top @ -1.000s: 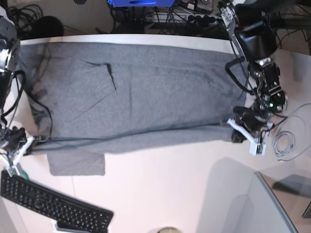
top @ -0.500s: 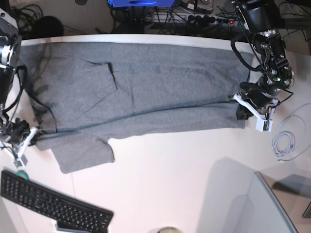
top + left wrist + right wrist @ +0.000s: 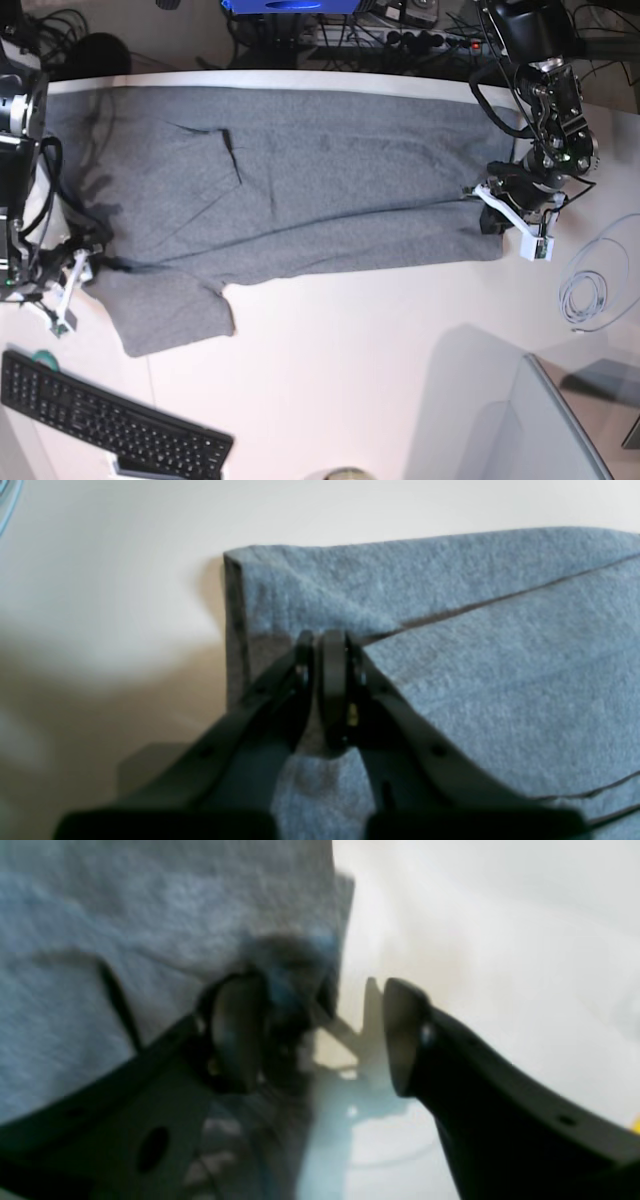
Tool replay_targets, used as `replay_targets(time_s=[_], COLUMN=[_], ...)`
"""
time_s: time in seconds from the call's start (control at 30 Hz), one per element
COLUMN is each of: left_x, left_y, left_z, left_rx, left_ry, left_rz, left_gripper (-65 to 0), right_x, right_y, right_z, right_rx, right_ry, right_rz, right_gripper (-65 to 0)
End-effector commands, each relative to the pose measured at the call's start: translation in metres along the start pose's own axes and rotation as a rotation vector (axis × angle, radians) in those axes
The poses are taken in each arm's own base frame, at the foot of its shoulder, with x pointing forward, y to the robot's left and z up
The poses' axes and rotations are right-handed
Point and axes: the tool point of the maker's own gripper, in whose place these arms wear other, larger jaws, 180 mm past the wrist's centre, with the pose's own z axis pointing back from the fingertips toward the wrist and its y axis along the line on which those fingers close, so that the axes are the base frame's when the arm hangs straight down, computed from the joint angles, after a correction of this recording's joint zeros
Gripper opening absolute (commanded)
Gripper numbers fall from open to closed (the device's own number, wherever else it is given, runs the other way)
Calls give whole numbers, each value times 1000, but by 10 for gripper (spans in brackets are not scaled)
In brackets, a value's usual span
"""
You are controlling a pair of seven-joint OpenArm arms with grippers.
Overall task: Layout the t-shirt on the table in an organized manner, then fold the t-shirt properly
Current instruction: 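Fold the hem over the shirt body with both grippers, then lower the folded hem and open both grippers, withdrawing the right gripper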
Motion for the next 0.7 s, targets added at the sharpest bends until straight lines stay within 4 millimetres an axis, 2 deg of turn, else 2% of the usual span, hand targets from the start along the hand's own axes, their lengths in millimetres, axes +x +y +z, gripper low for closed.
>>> replay_targets(time_s=[0.0, 0.1, 0.2, 0.33, 0.47, 0.53, 0.67], left_x=[18, 17, 15, 15, 15, 16, 16], left_y=[4, 5, 8, 9, 9, 9, 9], left_z=[3, 4, 5, 6, 6, 6, 5], left_rx=[4, 7, 14, 16, 16, 15, 15], left_ry=[-52, -50, -47, -48, -48, -49, -49], left_rz=[-12, -13, -9, -10, -10, -11, -11], left_gripper=[-650, -650, -650, -650, -650, -650, -650], right_x=[26, 30, 18, -4, -15, -14, -12], right_y=[-26, -34, -25, 12, 28, 34, 32], right_z=[19, 40, 58, 57, 47, 45, 46], right_rx=[-57, -123, -175, -147, -111, -102, -115], right_ry=[-79, -154, -144, -124, -90, -86, -90], right_rz=[9, 33, 112, 154, 186, 204, 194], right_gripper=[-312, -339, -338, -341, -342, -342, -342])
